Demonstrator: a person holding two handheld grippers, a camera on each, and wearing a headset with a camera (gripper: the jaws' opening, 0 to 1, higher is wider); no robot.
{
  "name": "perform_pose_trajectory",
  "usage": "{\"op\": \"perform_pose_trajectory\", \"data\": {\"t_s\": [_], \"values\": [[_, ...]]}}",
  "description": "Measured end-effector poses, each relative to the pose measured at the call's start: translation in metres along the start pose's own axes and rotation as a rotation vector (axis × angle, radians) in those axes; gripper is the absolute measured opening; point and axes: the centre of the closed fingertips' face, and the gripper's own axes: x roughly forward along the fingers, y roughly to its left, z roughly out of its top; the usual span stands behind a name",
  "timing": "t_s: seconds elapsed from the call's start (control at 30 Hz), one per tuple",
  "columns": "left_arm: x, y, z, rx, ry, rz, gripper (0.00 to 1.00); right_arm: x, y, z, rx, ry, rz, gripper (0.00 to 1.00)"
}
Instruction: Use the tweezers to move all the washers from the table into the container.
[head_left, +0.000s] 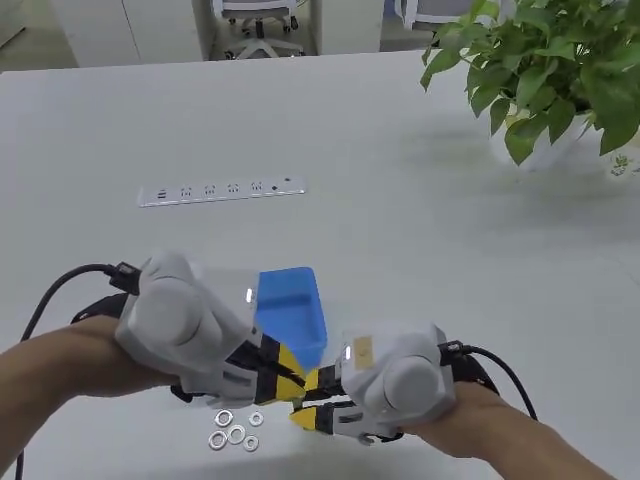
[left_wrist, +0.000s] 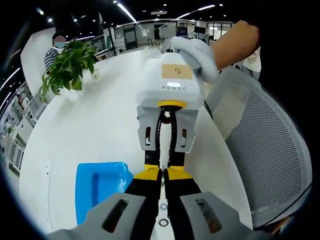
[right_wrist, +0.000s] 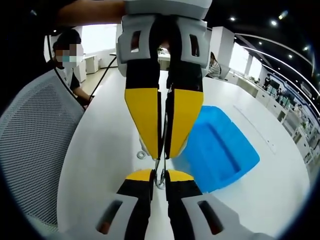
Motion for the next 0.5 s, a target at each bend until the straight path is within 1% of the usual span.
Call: {"op": "perform_pose_trajectory", "data": {"t_s": [0.5], "values": [[0.0007,-0.0028,0.0003,0.016,0.008,0.000,0.06,-0.0002,0.0008,0.0002,0.009,0.006,0.003,0.10]]}}
